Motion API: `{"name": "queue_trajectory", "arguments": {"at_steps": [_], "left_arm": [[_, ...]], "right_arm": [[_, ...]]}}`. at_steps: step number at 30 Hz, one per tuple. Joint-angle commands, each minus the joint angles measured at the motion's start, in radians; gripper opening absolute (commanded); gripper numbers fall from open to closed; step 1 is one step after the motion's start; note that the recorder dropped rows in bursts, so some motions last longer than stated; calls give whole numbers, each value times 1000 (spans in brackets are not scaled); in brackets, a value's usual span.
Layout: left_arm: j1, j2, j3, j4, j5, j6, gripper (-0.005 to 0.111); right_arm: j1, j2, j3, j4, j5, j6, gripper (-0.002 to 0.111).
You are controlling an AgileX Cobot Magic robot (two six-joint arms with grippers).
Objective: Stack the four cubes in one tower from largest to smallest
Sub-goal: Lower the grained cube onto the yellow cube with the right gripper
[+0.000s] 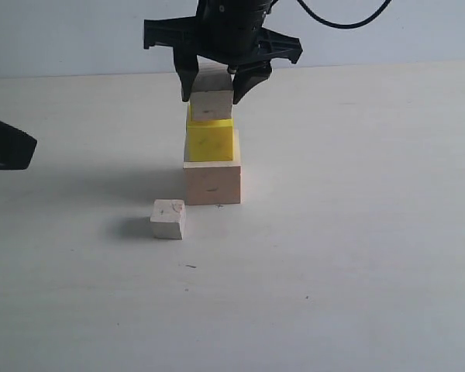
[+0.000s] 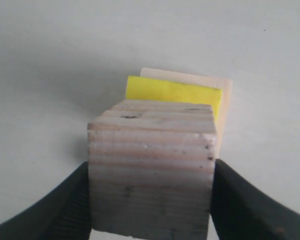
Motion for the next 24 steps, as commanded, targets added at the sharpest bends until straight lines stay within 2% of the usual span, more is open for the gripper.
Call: {"name": "queue_trajectory", "arguments": {"at_steps": [1, 24], "left_arm": [[1, -5, 3, -18, -7, -4, 0], [1, -5, 3, -11, -15, 32, 0]], "right_arm": [[1, 18, -10, 3, -5, -21, 0], [1, 22, -59, -24, -5, 51, 0]]}}
